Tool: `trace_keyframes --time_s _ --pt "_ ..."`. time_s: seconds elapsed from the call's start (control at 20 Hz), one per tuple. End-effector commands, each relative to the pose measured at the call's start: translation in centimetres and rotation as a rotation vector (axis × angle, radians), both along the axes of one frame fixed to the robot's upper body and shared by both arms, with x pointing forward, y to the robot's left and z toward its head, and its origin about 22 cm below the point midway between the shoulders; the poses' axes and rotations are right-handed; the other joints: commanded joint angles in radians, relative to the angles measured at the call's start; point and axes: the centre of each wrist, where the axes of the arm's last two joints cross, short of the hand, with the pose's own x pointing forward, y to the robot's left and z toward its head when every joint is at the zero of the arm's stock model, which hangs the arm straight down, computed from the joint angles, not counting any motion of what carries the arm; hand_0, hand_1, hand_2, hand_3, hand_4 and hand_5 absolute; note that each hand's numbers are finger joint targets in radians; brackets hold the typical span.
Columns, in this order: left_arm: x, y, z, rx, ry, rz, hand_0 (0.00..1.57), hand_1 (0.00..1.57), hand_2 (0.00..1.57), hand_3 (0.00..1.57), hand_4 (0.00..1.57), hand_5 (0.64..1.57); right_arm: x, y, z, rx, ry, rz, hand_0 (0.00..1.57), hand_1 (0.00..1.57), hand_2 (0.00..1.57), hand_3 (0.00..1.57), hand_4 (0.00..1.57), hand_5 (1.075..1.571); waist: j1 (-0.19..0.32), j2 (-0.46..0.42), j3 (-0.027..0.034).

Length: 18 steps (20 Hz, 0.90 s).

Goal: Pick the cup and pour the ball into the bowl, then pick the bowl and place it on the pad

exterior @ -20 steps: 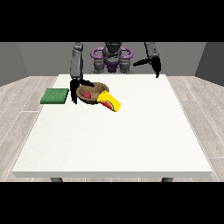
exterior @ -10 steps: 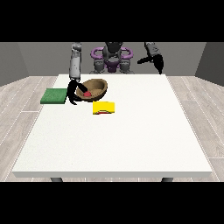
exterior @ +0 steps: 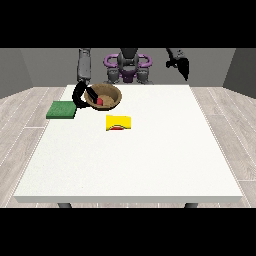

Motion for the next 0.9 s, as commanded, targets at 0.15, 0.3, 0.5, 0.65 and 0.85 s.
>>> trace_keyframes --time_s 0.15,0.3,0.5,0.65,0.85 --pt "-2.4 4.0 -4.8 -0.009 0.12 0.123 0.0 0.0 0.0 0.0 1.0 1.404 4.4 0.1 6.8 -0.004 0.136 0.042 1.57 1.57 1.57 0.89 0.81 1.567 -0.126 -0.121 0.0104" --pt "-3.9 5.6 -5.7 -0.008 0.171 0.147 0.0 0.0 0.0 0.0 1.0 1.41 3.0 -0.4 5.8 0.045 0.185 0.041 1.57 1.57 1.57 0.77 0.79 1.57 -0.15 -0.17 0.011" --pt "-1.9 5.3 -3.6 0.004 0.06 0.166 0.0 0.0 0.0 0.0 1.02 1.424 3.5 -2.3 8.4 0.072 0.058 0.026 1.57 1.57 1.57 0.77 0.79 1.57 -0.151 -0.053 0.0115" --pt "-1.8 5.6 -2.7 -0.016 0.067 0.14 0.0 0.0 0.0 0.0 1.05 1.435 2.4 -5.4 8.7 0.049 0.048 -0.001 1.57 1.57 1.57 0.75 0.79 1.57 -0.141 -0.053 0.0116" --pt "-0.9 9.1 0.8 -0.033 -0.075 0.109 0.0 0.0 0.0 0.0 1.25 1.503 1.1 -12.5 11.5 -0.001 -0.024 -0.034 1.57 1.57 1.57 0.22 0.88 1.57 -0.094 0.077 0.012"
